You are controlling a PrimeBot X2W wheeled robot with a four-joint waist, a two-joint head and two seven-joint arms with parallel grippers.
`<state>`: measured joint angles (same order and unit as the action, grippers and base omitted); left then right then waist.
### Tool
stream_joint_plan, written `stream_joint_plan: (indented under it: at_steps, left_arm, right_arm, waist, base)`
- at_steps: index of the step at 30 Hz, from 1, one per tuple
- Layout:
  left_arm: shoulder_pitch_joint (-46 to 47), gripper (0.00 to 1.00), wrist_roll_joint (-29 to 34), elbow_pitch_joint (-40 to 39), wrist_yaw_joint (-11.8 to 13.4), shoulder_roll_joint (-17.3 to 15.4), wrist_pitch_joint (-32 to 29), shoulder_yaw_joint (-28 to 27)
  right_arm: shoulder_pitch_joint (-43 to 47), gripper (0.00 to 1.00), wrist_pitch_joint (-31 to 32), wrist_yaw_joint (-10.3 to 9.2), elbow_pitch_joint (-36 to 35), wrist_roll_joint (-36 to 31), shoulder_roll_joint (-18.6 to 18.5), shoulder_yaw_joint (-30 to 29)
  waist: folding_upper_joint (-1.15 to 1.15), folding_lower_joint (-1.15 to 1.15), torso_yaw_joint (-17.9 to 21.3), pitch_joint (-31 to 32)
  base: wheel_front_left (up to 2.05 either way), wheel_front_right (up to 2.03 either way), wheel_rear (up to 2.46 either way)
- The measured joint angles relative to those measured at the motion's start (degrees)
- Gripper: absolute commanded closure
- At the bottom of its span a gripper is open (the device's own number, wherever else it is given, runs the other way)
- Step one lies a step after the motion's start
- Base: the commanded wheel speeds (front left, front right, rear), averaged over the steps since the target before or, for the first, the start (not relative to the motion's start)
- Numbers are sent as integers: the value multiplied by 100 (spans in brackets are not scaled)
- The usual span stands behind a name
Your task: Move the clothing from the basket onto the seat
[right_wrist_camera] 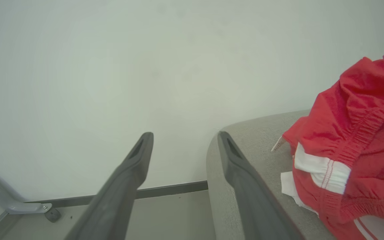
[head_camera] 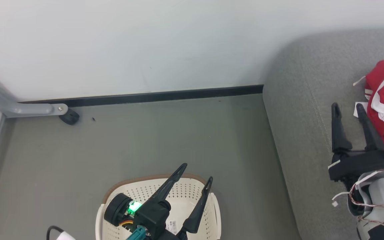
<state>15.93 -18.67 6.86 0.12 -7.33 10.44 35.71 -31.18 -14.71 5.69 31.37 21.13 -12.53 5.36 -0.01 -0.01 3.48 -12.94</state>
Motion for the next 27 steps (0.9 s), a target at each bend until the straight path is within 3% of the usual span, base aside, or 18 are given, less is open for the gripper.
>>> stream_joint_plan:
  at_steps: [16,27]
  left_arm:
    - [-619,0,-275,74,427,-182,82,-547]
    - [-848,0,-339,97,600,-250,126,-1131]
  right_arm:
    - [1190,0,0,11,-745,-327,330,457]
    - [1624,0,1,-65,-1094,-414,394,568]
  waist:
    - [0,0,-480,668]
    - [1,1,-518,765]
  base:
    - [0,0,0]
    - [0,0,0]
